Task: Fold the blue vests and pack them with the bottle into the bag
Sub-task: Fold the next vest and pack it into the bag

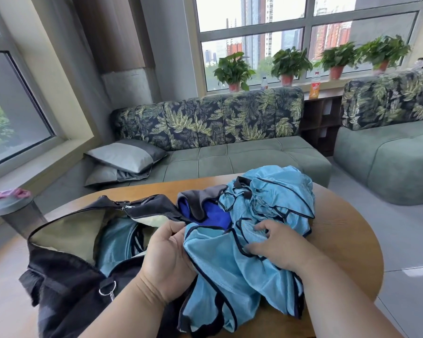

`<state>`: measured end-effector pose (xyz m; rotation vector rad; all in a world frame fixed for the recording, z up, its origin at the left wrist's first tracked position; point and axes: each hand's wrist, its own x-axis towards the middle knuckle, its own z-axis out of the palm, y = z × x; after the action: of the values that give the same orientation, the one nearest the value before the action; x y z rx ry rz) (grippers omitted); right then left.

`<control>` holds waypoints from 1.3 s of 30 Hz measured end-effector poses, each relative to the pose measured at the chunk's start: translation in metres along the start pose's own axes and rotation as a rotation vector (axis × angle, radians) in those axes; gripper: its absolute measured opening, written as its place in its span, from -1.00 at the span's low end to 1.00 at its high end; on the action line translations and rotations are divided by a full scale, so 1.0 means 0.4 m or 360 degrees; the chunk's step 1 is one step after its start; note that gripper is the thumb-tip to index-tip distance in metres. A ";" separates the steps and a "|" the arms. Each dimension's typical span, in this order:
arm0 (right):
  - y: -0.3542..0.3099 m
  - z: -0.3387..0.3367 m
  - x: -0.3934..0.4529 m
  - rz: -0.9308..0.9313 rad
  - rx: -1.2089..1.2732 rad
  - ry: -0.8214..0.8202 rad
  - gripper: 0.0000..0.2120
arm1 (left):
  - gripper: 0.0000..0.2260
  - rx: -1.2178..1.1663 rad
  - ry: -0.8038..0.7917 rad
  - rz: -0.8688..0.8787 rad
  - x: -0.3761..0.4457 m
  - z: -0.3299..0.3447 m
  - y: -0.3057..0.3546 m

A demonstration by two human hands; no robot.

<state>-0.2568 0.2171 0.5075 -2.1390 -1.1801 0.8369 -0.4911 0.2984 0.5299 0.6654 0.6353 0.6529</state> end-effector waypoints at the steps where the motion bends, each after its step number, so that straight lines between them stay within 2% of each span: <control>1: 0.009 0.004 0.007 0.0010 -0.0068 0.0001 -0.52 | -0.54 0.0030 -0.0019 -0.0023 -0.007 0.006 0.000; 4: 0.023 0.006 0.023 -0.0036 -0.0088 0.0222 -0.83 | -0.49 0.0205 -0.0061 -0.0069 -0.008 0.005 -0.009; 5: 0.025 0.005 0.029 -0.0071 -0.0062 0.0342 -0.86 | -0.44 0.0259 -0.0044 -0.0055 -0.005 0.001 -0.013; 6: 0.025 0.003 0.032 -0.0105 -0.0042 0.0465 -0.86 | -0.42 0.0315 -0.0025 -0.0035 -0.005 0.002 -0.015; 8: 0.025 -0.003 0.039 -0.0144 0.0006 0.0701 -0.86 | -0.54 0.0472 0.0076 -0.0029 -0.001 -0.004 -0.019; 11: 0.028 -0.010 0.043 -0.0192 0.0270 0.0916 -0.81 | -0.67 0.0955 0.0278 -0.0044 0.005 -0.014 -0.026; 16: 0.023 -0.033 0.047 -0.0266 0.0903 0.1124 -0.77 | -0.53 0.1715 0.0404 -0.0156 0.024 -0.029 -0.046; 19: 0.038 -0.039 0.063 -0.0263 0.1193 0.1177 -0.80 | -0.50 0.1618 0.0468 -0.0044 0.031 -0.032 -0.048; 20: 0.040 -0.042 0.065 -0.0233 0.1306 0.1159 -0.82 | -0.52 0.1481 0.0468 0.0022 0.032 -0.028 -0.044; 23: 0.046 -0.049 0.081 -0.0171 0.1604 0.1138 -0.84 | -0.75 0.0980 0.0549 0.0211 0.022 0.001 -0.016; 25: 0.046 -0.048 0.088 -0.0125 0.1695 0.1136 -0.88 | -0.79 0.0707 0.0634 0.0277 0.015 0.016 0.001; 30: 0.040 -0.059 0.074 -0.0050 0.1845 0.0906 -0.91 | -0.80 0.0644 0.0786 0.0303 0.001 0.018 0.008; 32: 0.033 -0.066 0.070 -0.0068 0.1769 0.0848 -0.86 | -0.83 0.0712 0.0811 0.0300 0.001 0.009 0.003; 34: 0.032 -0.060 0.071 -0.0096 0.1620 0.0939 -0.92 | -0.84 0.0786 0.0797 0.0315 0.002 0.008 -0.001; 39: 0.024 -0.035 0.053 -0.0018 0.0751 0.1113 -0.54 | -0.88 0.0903 0.0807 0.0400 0.007 0.012 -0.004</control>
<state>-0.2326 0.2288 0.5046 -1.7877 -0.5599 0.2636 -0.4856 0.2980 0.5309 1.1320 1.2456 0.8954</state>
